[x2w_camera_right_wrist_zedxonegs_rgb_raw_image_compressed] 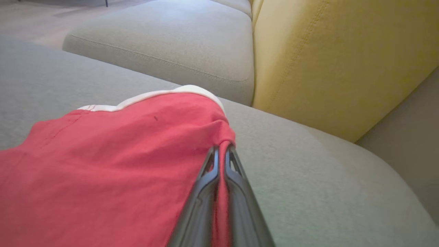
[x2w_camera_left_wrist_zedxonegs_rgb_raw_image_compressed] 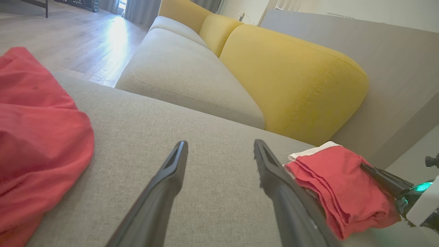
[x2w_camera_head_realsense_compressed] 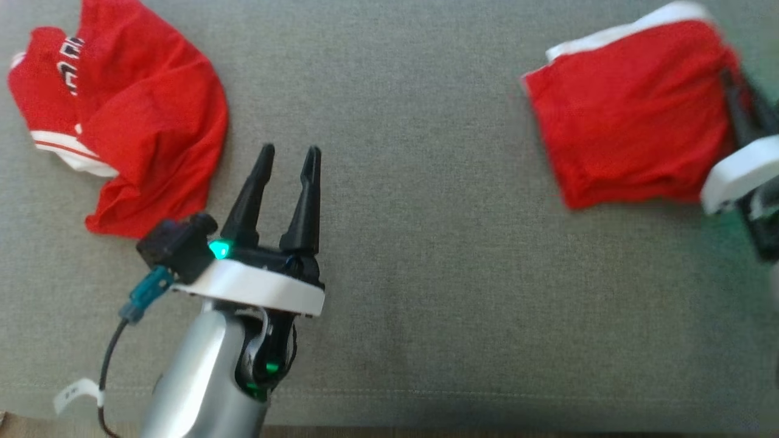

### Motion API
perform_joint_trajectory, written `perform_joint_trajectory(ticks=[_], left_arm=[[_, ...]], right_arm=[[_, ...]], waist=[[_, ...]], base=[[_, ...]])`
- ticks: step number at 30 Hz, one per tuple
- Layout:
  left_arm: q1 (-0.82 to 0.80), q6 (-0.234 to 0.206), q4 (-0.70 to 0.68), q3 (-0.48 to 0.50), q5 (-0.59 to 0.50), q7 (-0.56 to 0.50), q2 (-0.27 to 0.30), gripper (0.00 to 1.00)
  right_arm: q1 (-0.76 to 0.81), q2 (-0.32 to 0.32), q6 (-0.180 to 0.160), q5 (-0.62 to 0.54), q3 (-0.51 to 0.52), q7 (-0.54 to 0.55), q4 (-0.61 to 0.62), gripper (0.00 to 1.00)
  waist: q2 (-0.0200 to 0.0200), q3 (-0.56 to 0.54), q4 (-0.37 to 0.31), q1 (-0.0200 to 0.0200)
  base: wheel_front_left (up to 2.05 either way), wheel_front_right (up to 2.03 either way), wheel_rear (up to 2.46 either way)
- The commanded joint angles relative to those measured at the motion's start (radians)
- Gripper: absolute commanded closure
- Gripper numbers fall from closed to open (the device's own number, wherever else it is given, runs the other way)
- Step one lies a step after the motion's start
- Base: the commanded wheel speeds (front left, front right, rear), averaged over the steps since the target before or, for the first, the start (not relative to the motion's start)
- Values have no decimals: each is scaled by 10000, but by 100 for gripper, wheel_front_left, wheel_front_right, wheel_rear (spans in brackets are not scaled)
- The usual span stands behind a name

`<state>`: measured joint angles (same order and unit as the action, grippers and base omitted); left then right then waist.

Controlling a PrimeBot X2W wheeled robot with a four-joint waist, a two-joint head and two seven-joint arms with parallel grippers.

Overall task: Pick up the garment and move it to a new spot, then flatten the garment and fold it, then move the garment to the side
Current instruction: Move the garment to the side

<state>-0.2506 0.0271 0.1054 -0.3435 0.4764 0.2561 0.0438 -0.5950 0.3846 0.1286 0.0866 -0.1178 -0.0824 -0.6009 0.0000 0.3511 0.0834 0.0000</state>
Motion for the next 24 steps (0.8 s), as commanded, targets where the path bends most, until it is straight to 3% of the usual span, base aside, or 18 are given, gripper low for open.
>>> perform_joint_trajectory(ticks=[1,7,13,19,24], left_arm=[[-487,31,-382,300,-137,57,64,0],[-746,44,-412,180,-147,57,64,0],[-908,48,-447,110,-138,57,64,0],[-1145,83,-467,122,-190,57,64,0],[-1343,98,-580,260,-93,57,64,0]], right_arm=[[-367,548,21,-30,-188,61,235,100],[-963,1500,21,-55,-247,230,-274,100],[-1446,1909,21,-241,16,440,-771,100],[-2098,2185,21,-1208,893,720,-1278,100],[-2576,2342,21,-2256,2190,1009,-1495,100]], waist=[[0,192,-103,0],[0,505,-208,0],[0,873,-317,0],[0,1338,-406,0],[0,1776,-388,0]], base=[[0,0,0],[0,0,0],[0,0,0],[0,0,0],[0,0,0]])
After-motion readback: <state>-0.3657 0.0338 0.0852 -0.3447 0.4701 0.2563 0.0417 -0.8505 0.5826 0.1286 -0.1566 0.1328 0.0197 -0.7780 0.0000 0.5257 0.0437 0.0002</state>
